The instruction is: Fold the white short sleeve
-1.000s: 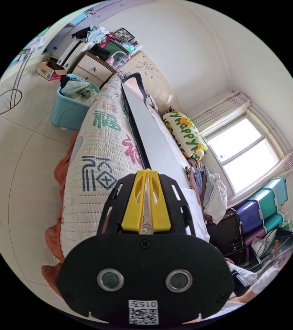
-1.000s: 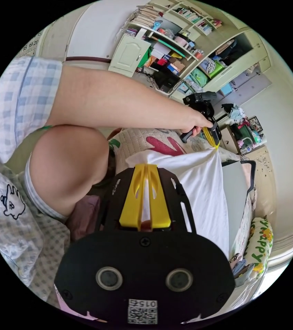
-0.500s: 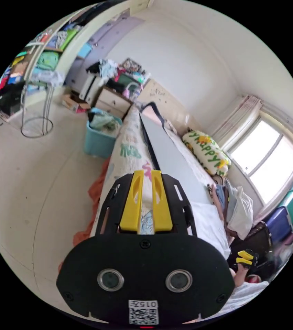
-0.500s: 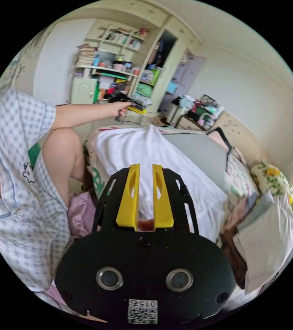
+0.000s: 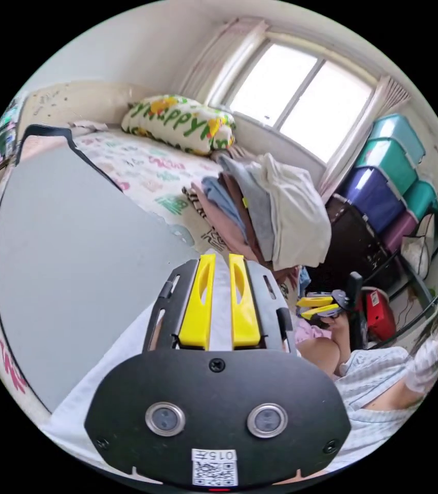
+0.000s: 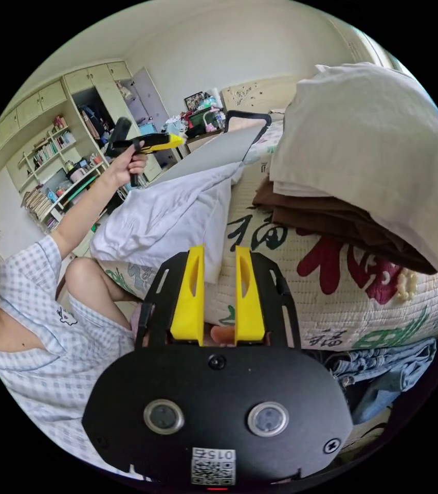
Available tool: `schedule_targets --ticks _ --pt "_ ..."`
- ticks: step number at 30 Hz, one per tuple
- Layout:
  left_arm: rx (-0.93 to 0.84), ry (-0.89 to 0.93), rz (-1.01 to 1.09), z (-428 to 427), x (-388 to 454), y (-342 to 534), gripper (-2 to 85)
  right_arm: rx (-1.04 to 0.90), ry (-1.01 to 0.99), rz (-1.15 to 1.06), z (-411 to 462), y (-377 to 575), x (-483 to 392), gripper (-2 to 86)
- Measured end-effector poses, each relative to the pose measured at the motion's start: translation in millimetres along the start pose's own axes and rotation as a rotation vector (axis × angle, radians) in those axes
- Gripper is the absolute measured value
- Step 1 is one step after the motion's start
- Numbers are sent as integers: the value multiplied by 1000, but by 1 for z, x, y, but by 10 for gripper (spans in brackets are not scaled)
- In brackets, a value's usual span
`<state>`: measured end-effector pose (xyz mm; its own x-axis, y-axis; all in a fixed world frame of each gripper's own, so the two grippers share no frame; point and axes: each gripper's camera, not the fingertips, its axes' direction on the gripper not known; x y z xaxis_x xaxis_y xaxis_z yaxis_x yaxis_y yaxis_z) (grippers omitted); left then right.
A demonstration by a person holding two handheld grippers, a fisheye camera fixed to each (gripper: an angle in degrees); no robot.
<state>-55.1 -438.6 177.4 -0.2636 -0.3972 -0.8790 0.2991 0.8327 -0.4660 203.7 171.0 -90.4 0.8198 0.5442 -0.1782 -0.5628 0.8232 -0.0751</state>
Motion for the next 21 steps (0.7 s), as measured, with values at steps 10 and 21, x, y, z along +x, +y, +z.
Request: schedule_targets --ticks 10,21 --pt "-298 -58 -30 171 -55 -27 73 -72 -123 -72 -49 -15 29 4" --pt "-218 -120 -36 212 -163 -2 7 -60 -113 -105 -132 -11 30 -10"
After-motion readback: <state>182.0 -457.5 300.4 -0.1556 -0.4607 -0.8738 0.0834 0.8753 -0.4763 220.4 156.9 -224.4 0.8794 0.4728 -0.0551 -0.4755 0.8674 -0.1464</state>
